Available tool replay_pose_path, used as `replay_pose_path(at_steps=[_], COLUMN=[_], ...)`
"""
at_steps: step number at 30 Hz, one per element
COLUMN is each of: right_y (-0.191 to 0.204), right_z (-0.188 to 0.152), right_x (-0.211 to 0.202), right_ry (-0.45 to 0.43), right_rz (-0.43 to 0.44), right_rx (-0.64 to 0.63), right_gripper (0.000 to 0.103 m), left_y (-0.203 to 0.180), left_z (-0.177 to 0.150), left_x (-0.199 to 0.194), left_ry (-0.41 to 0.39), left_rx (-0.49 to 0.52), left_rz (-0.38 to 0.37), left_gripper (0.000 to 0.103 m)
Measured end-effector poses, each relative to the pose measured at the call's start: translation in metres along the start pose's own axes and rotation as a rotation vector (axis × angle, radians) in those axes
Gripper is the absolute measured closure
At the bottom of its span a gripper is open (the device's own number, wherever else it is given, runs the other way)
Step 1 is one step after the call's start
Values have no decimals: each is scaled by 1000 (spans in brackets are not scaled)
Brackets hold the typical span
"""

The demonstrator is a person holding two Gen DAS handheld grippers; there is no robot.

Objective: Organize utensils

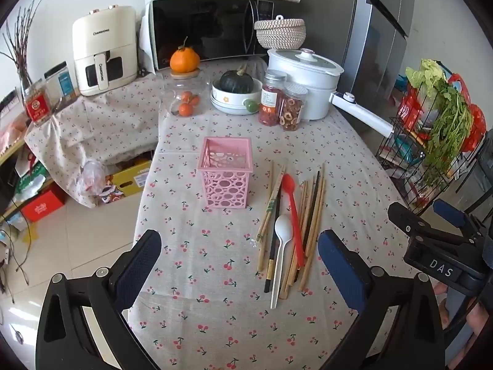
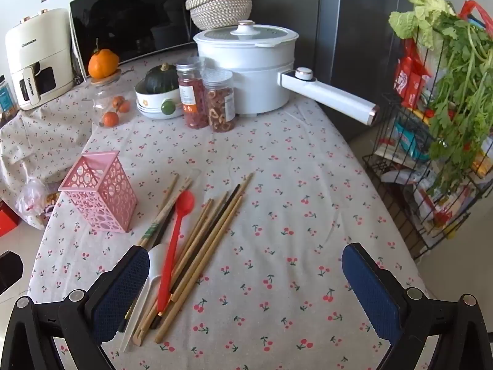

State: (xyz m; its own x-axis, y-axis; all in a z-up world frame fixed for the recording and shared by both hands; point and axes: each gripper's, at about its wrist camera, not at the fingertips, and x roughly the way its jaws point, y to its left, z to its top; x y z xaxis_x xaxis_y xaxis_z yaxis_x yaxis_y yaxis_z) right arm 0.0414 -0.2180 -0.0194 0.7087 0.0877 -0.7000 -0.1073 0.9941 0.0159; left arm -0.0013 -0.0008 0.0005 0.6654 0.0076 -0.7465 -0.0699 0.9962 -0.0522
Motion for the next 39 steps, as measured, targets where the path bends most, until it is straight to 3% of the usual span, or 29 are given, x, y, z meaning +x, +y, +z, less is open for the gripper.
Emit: replay_pose_path(at_steps=[9,39], right_y=[-3,-1], right_z=[-2,-4], right_x=[1,1], right_ry=[34,19], right_rz=[-2,-5], right_rx=[21,25], right_gripper=[0,0], left_y=[2,-2], left_z=[1,-4], left_x=[-4,3], left_ry=[10,19], left_rx=[-7,0], left_rz=[-4,-17], left_gripper=[0,0])
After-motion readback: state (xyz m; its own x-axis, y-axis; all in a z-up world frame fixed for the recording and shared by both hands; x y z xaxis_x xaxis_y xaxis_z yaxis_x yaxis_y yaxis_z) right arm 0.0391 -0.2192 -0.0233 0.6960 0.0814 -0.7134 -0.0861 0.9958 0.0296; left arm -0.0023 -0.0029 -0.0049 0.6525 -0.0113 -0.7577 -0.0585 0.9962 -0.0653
